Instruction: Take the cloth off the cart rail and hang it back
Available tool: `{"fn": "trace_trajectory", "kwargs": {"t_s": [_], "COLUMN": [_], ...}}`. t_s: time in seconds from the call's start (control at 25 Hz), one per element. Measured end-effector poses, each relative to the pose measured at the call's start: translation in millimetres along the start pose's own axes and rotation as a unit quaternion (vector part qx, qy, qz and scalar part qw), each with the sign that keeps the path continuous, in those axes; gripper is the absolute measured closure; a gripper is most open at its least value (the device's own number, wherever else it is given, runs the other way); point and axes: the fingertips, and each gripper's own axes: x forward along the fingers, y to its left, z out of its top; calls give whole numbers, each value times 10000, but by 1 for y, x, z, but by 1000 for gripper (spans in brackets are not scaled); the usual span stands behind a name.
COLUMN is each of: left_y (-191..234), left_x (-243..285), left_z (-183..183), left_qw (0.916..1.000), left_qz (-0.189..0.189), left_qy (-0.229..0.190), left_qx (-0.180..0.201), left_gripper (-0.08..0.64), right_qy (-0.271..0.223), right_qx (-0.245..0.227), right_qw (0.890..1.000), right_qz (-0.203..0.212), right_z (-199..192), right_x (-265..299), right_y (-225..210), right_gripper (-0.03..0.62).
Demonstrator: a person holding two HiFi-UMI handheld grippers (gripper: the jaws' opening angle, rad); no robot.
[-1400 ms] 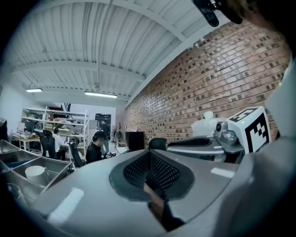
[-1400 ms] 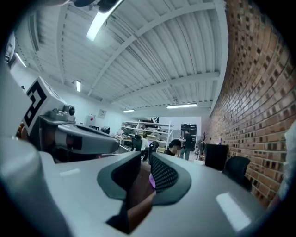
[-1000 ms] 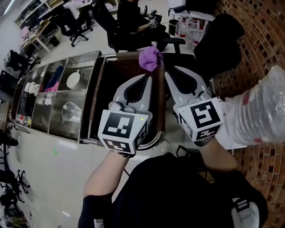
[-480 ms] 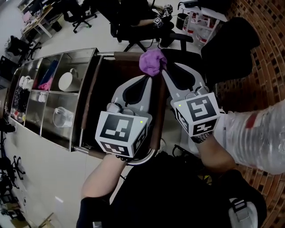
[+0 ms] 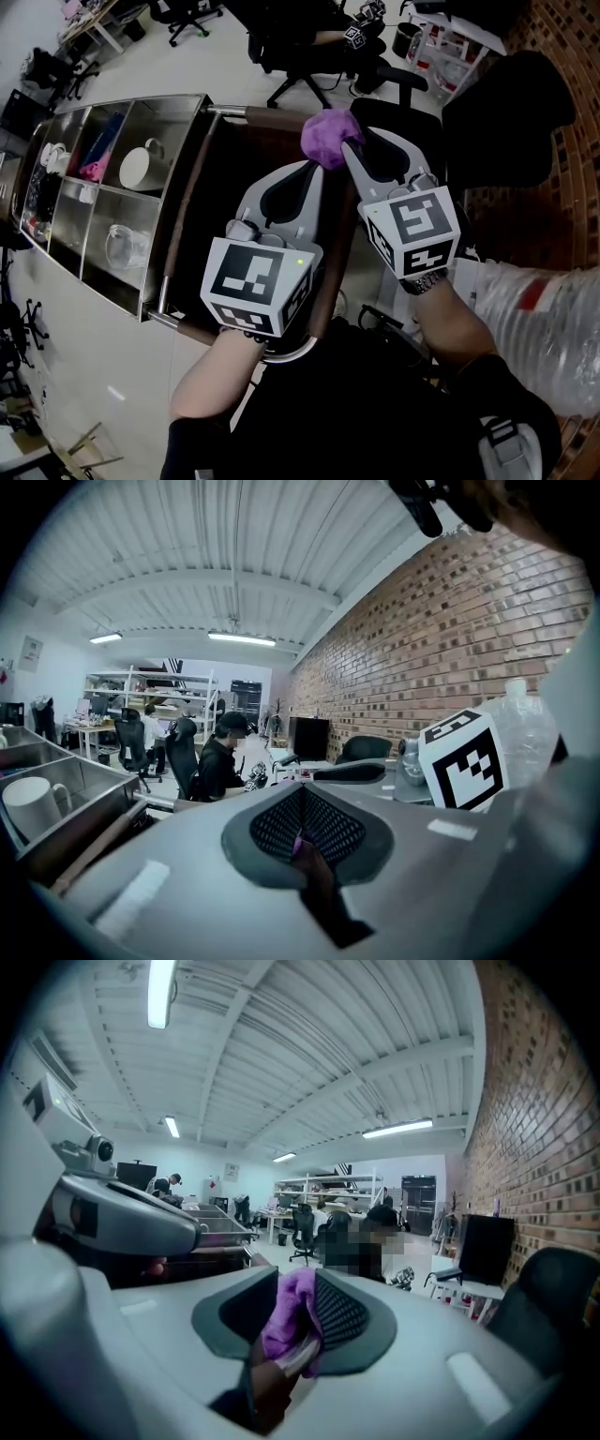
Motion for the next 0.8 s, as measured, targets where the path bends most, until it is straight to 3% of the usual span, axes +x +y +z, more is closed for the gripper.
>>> {"fn": "trace_trajectory", "kwargs": {"t_s": [0.44,0.64,0.8], "left_y": [18,21,22], "left_x": [9,6,1], "left_z": [-14,-12,-13], "left_qw": [9998,9998,9999], "left_qz": [188,191,163], "left_qy": [67,39,3], "left_qx": [66,44,28], "left_gripper": [563,563,563], "right_qy": [278,203,139], "right_qx": [22,-34,-71], "right_qw": [9994,9997,9998], "right_qz": [220,144,88], "right_z": [-24,-19,-16], "right_x": [29,30,27], "right_y": [-3,-1,4], "right_gripper": [469,552,560]}}
